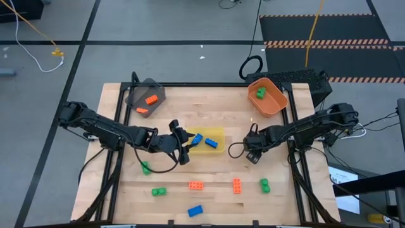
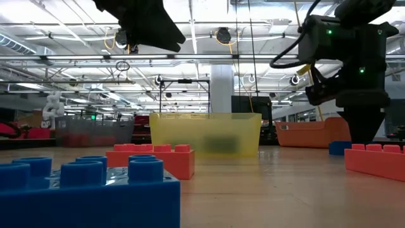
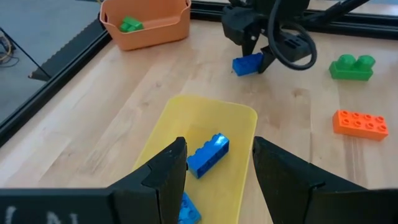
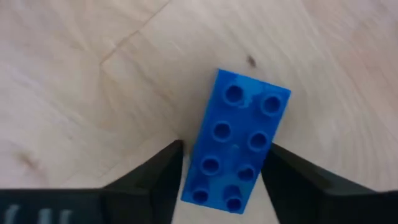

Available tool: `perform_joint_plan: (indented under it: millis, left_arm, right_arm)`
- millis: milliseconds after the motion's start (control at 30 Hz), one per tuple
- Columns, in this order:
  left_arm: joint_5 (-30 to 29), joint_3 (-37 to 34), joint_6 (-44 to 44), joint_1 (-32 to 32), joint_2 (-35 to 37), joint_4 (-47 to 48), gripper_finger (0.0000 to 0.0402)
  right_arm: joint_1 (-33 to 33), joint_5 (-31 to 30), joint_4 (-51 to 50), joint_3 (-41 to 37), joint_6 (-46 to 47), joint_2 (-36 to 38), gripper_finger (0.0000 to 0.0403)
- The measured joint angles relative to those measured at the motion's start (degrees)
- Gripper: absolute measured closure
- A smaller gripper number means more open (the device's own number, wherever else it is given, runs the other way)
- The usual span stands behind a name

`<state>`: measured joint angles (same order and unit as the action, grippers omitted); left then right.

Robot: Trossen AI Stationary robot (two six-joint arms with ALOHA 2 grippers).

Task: Sort & place blocks by color
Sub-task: Put the blue game piece into the yellow bin

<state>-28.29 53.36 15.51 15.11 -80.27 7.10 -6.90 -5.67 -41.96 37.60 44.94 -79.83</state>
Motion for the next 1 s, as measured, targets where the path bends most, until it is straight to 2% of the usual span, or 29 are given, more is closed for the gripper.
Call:
perform_joint_plan:
  millis: [133, 367, 733, 1000]
  left_arm:
    - [-0.1, 0.0, -0.1, 0.0, 0.0, 0.1, 0.0220]
    - [-0.3, 0.0, -0.3, 0.0, 0.0, 0.1, 0.0220]
    - [-1.8, 0.0, -1.9, -0.1, 0.0, 0.0, 0.0220]
    - [-1.8, 0.0, 0.2, -0.1, 0.0, -0.8, 0.0220]
  right_arm:
    - [0.0, -0.3, 0.2, -0.1, -2.6, 0.0, 0.0281]
    - [0.0, -0.1, 2.7, -0.4, -7.8, 1.5, 0.0281]
    - [0.7, -2.1, 23.9, -0.3, -20.3, 9.4, 0.0281]
    - [2.5, -1.8, 28.3, -0.3, -27.4, 10.0, 0.0281]
